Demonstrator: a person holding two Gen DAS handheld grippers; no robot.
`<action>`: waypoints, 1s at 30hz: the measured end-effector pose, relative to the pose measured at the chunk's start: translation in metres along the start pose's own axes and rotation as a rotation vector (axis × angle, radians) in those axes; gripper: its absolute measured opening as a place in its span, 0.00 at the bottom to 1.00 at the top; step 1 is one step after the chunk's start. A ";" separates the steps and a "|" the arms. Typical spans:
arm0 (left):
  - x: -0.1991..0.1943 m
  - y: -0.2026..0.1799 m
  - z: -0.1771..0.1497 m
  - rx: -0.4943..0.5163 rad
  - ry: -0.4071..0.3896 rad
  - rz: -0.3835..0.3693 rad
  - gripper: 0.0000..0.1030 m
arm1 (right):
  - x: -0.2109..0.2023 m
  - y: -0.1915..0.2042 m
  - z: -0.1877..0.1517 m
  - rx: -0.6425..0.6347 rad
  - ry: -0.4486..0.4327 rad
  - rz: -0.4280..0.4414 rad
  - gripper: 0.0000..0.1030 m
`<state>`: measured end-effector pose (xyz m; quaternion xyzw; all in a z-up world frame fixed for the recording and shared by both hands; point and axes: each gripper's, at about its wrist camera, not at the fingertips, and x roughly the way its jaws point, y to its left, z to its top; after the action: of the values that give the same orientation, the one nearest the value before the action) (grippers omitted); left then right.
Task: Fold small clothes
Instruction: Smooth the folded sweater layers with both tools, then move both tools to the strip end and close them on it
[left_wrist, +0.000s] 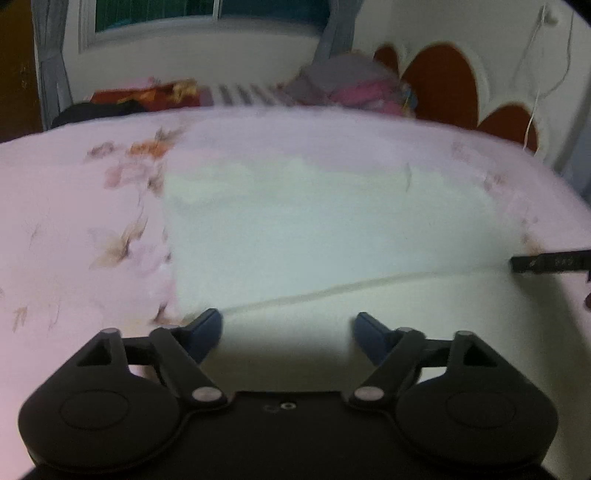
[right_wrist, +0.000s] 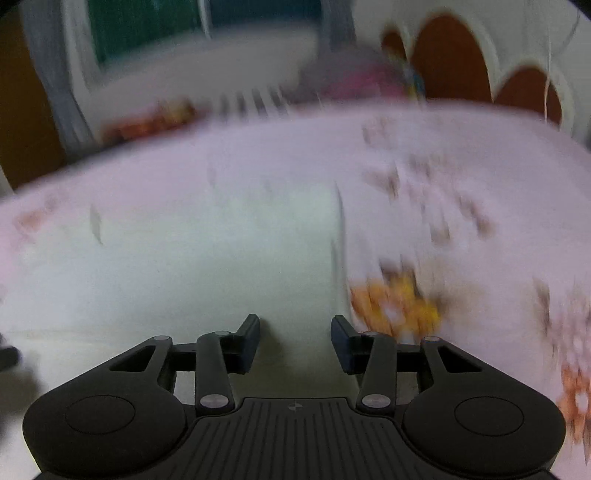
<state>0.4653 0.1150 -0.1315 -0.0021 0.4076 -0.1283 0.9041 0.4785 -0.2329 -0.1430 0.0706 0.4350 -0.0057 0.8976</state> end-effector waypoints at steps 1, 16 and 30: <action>-0.005 0.002 -0.001 -0.003 -0.013 -0.003 0.74 | -0.003 -0.002 -0.001 0.017 -0.014 0.006 0.42; -0.063 0.018 -0.064 -0.037 -0.008 0.028 0.85 | -0.084 -0.020 -0.060 0.117 -0.061 0.068 0.42; -0.144 -0.004 -0.149 -0.131 0.011 0.045 0.70 | -0.141 -0.065 -0.117 0.144 -0.045 0.155 0.42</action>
<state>0.2624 0.1600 -0.1245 -0.0515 0.4199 -0.0808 0.9025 0.2944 -0.2887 -0.1122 0.1684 0.4066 0.0309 0.8974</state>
